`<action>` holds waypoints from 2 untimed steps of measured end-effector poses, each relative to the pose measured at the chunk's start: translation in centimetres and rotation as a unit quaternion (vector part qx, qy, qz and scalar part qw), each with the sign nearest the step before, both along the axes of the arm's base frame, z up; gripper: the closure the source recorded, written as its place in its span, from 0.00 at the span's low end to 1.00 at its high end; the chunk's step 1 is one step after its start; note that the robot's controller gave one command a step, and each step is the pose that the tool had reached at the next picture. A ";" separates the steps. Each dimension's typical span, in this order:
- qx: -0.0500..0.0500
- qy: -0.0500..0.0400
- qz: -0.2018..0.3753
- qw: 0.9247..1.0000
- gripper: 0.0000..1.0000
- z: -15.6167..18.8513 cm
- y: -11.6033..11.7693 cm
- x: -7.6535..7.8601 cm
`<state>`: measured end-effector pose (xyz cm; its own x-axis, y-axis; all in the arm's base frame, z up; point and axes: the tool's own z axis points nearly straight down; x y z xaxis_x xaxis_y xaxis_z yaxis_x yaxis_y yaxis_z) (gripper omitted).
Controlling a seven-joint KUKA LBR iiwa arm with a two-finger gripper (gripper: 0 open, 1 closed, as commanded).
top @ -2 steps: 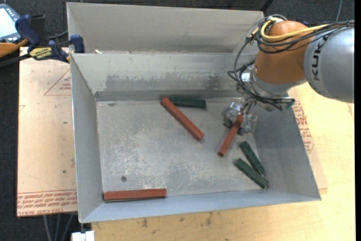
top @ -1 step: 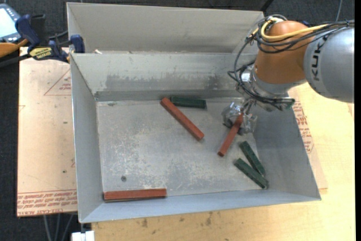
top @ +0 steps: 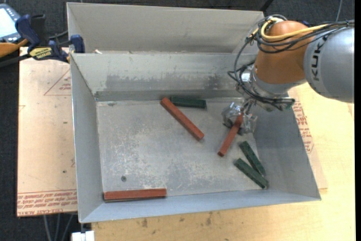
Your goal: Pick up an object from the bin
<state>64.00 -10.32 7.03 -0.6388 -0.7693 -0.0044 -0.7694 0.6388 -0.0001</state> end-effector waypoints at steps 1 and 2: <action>0.000 0.000 0.000 1.000 1.00 0.0 0.0 0.0; 0.000 0.000 0.000 1.000 1.00 0.0 0.0 0.0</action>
Offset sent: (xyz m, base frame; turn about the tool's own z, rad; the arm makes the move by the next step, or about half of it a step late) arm 0.0000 0.0000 0.0000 0.0000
